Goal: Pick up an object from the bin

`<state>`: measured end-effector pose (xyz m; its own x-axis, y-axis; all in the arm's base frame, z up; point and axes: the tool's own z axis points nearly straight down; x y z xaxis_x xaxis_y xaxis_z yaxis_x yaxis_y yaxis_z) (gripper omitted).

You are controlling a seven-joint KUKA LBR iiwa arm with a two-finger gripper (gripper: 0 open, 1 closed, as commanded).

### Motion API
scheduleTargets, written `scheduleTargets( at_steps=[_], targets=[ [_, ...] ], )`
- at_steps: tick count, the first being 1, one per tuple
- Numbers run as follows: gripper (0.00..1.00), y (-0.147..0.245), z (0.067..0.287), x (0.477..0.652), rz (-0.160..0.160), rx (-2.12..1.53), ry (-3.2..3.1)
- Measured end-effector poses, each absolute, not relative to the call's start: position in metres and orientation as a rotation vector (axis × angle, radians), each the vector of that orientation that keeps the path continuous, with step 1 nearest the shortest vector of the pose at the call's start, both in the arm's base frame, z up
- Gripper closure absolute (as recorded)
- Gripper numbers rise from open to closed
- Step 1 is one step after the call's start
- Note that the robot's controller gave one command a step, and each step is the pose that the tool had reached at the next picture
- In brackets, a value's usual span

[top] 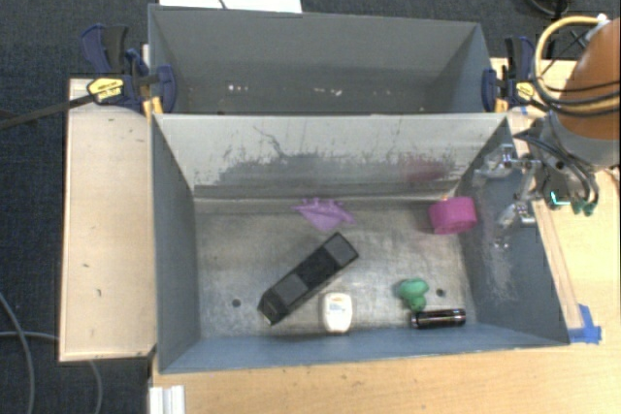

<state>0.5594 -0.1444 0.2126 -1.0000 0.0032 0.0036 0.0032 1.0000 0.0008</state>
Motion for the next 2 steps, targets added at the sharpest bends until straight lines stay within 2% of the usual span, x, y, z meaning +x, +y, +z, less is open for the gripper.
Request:
scheduleTargets(
  at_steps=[1,2],
  targets=[
    [0.00,-0.144,0.217,0.561,0.001,0.001,-3.146],
    [0.00,-0.137,0.162,0.565,0.003,-0.033,-3.152]
  ],
)
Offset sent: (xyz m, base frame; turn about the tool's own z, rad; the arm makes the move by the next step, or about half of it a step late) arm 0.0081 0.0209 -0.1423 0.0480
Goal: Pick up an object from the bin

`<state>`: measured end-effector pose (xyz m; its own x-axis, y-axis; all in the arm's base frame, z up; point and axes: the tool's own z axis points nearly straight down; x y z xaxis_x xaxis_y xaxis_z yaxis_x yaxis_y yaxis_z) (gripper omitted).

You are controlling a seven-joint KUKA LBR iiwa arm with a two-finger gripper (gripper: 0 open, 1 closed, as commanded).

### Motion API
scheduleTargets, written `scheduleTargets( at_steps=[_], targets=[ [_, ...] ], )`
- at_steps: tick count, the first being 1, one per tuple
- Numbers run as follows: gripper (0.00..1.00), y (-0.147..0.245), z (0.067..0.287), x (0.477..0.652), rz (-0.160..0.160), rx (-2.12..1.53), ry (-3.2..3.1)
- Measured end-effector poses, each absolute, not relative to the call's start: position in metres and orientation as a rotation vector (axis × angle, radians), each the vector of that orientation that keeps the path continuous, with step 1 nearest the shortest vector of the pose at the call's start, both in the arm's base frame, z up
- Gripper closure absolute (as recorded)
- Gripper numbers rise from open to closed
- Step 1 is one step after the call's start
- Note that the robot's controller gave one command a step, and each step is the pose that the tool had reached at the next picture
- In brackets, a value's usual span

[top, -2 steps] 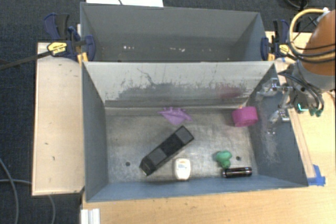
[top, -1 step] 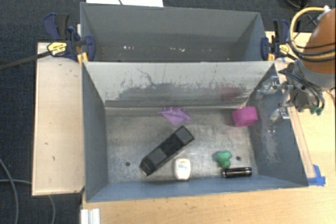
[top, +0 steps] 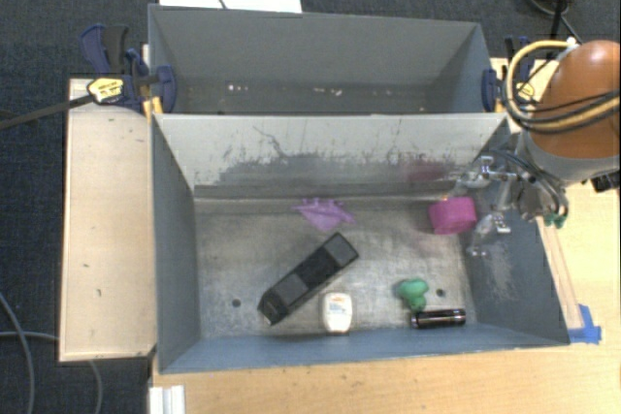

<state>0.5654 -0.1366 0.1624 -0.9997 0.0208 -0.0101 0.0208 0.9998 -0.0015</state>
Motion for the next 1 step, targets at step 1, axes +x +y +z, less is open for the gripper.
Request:
scheduleTargets(
  at_steps=[1],
  targets=[
    [1.00,-0.1289,0.1234,0.5641,0.000,0.035,3.138]
  ],
)
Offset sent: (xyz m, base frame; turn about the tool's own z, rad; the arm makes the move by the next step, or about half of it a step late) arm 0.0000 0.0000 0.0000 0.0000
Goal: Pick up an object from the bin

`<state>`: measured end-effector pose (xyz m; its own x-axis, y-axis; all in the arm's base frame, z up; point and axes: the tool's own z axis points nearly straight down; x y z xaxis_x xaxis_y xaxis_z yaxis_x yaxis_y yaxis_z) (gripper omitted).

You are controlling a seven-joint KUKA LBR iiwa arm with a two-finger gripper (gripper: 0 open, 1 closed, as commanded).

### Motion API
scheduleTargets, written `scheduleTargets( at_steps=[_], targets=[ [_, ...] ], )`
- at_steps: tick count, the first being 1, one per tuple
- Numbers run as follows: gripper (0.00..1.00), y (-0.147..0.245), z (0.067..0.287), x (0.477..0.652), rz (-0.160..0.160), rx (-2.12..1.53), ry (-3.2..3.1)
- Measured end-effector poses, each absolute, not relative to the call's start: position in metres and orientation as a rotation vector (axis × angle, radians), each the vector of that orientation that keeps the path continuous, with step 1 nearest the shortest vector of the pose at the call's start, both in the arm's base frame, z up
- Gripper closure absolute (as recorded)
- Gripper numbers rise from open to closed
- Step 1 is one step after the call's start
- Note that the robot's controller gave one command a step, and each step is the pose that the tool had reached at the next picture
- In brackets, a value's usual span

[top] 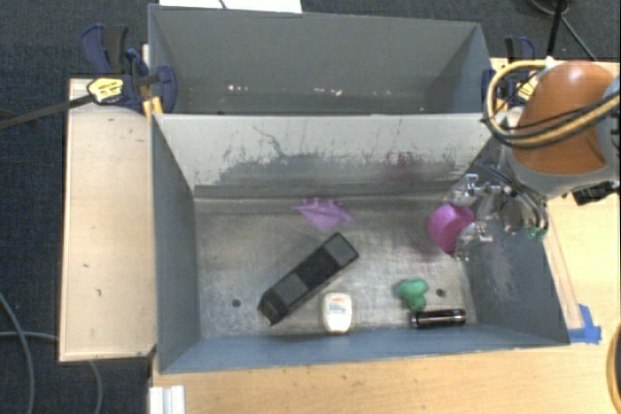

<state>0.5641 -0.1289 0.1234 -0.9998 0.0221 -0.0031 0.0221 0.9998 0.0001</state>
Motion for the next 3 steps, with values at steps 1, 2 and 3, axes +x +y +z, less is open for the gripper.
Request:
scheduleTargets(
  at_steps=[1,2,3],
  targets=[
    [1.00,-0.129,0.123,0.564,0.000,0.031,3.139],
    [1.00,-0.124,0.175,0.568,0.002,0.019,3.144],
    [1.00,-0.122,0.215,0.566,0.000,0.023,3.137]
  ],
)
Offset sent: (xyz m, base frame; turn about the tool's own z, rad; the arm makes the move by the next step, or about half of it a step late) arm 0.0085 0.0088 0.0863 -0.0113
